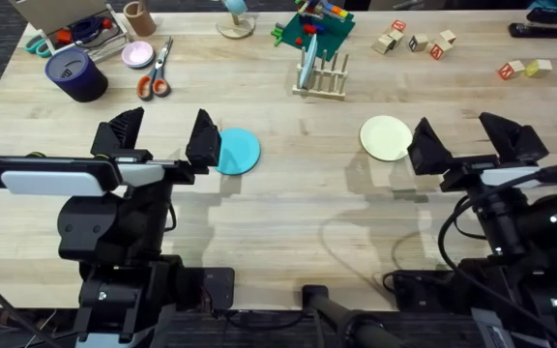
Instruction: Pick up the plates from the table one by one and place each into a slot on the dish rack.
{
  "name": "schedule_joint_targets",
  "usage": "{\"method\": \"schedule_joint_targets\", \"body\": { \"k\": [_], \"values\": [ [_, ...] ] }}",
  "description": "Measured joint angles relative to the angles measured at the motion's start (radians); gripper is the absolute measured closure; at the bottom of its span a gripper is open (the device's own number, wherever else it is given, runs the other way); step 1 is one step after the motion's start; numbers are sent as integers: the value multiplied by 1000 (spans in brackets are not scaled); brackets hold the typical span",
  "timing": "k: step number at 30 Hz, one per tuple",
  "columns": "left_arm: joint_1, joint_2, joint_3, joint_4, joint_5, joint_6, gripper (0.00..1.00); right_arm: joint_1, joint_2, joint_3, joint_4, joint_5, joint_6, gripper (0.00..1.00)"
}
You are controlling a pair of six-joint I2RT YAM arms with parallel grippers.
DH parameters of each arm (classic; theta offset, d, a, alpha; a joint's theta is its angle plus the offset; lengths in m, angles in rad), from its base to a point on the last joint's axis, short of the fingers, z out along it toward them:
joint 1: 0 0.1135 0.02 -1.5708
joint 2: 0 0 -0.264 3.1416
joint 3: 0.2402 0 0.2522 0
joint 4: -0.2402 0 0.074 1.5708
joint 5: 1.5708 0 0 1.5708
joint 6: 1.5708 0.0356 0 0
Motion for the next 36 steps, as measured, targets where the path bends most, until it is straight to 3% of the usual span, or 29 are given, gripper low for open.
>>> {"method": "schedule_joint_targets", "body": {
  "k": [18, 26, 36],
  "values": [
    [0, 0, 30, -23, 0, -22, 8, 0, 1, 9, 71, 0, 6, 6],
    [0, 47, 240, -189, -6, -27, 9, 0, 69, 176, 4, 0, 30, 6],
    [0, 385, 598, -523, -6, -32, 10, 0, 388, 522, -379, 0, 34, 5]
  ]
}}
